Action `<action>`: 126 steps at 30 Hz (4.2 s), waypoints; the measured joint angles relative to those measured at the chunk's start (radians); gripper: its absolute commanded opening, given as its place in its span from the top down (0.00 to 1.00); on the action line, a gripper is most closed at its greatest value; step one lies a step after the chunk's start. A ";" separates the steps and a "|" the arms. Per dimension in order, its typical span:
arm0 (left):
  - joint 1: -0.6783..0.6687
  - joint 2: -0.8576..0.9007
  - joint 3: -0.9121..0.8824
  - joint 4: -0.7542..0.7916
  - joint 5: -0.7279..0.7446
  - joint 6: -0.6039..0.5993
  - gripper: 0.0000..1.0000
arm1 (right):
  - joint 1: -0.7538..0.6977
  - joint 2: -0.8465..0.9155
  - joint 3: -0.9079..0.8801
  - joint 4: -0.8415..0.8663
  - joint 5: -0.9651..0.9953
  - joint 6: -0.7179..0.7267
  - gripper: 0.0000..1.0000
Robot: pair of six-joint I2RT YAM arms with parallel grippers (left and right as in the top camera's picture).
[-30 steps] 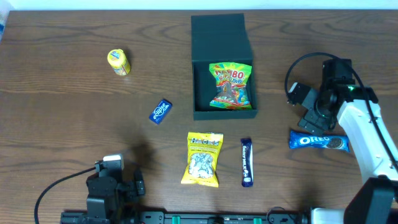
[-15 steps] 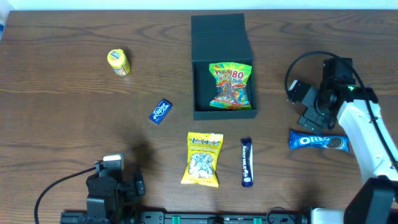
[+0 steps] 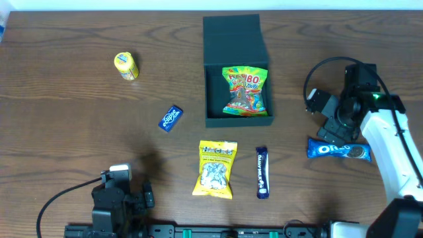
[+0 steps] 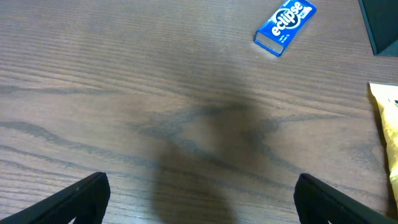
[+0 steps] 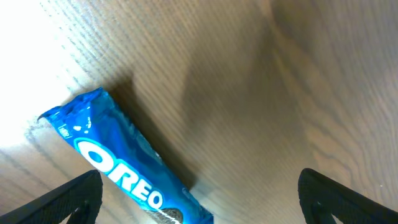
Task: Pack container
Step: 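Move the right gripper back to the blue Oreo pack, then grasp the Oreo pack at one end with the right gripper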
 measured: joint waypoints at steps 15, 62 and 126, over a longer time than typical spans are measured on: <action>0.000 0.000 0.000 0.000 0.000 0.000 0.04 | -0.050 -0.058 -0.012 -0.335 0.002 -0.215 0.01; 0.000 0.000 0.000 0.000 0.000 0.000 0.05 | -0.155 0.130 -0.173 0.130 0.023 -0.547 0.01; 0.000 0.000 0.000 0.000 0.000 0.000 0.05 | -0.153 0.122 -0.220 0.134 0.016 -0.412 0.99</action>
